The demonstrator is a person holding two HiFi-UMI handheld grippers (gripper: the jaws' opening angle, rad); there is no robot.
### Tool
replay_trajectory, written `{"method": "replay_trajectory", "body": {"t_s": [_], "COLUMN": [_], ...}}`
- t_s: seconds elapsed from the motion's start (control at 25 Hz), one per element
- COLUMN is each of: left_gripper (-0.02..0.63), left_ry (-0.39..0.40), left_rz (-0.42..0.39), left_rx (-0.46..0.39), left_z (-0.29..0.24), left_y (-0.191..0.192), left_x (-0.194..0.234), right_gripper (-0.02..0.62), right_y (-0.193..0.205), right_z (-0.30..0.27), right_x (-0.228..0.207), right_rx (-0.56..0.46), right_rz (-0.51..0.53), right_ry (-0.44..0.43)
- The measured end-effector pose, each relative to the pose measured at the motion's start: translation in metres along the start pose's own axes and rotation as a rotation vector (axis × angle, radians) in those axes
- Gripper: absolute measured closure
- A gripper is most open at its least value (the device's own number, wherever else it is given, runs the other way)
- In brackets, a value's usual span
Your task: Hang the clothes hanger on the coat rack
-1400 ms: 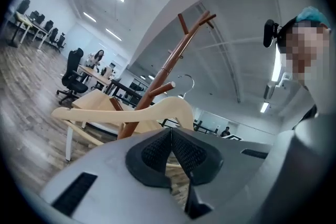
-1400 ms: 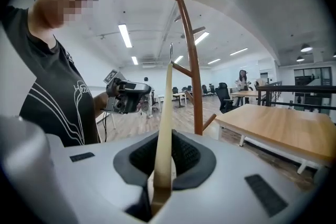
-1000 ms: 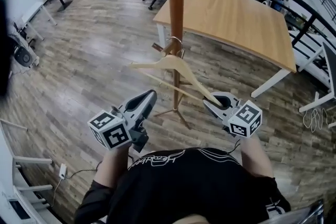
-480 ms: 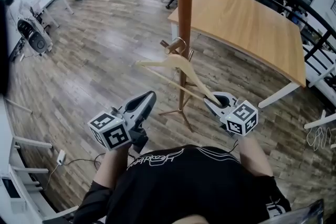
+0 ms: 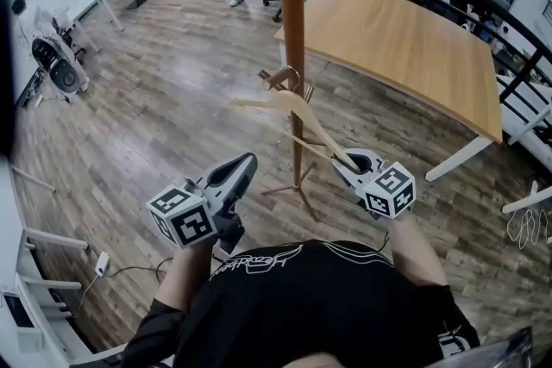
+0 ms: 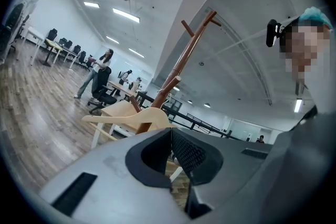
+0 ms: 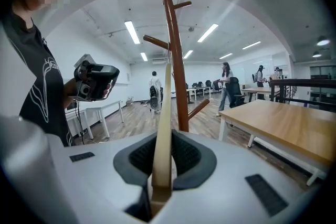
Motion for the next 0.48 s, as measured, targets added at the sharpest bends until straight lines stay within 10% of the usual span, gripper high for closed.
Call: {"method": "replay_trajectory", "body": {"t_s": [0.32, 0.48], "left_gripper": [0.598, 0.598], "left_ry": [0.017, 0.020], "left_rz": [0.005, 0.011], "left_rx": [0.030, 0.048], "left_z": [-0.007, -0.007], "left_y": [0.008, 0.014], "left_x": [-0.003, -0.004], "right_gripper": [0.513, 0.390], "right_y": [0.009, 0.015], "right_z": [0.004, 0.019], "right_x": [-0.004, -0.011], "right_rx": [0.028, 0.016], "right_rz": [-0.043, -0.078], "right_ry": [0.036, 0.107]}}
Point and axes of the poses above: the fingertips, and each gripper's own axes: z backward along the fingers, x to its left, y out of its underside, the point moved 5 cm from there along z, backward along the fingers, and after that the axes turned 1 degree about -y, right-handed, at the moved point
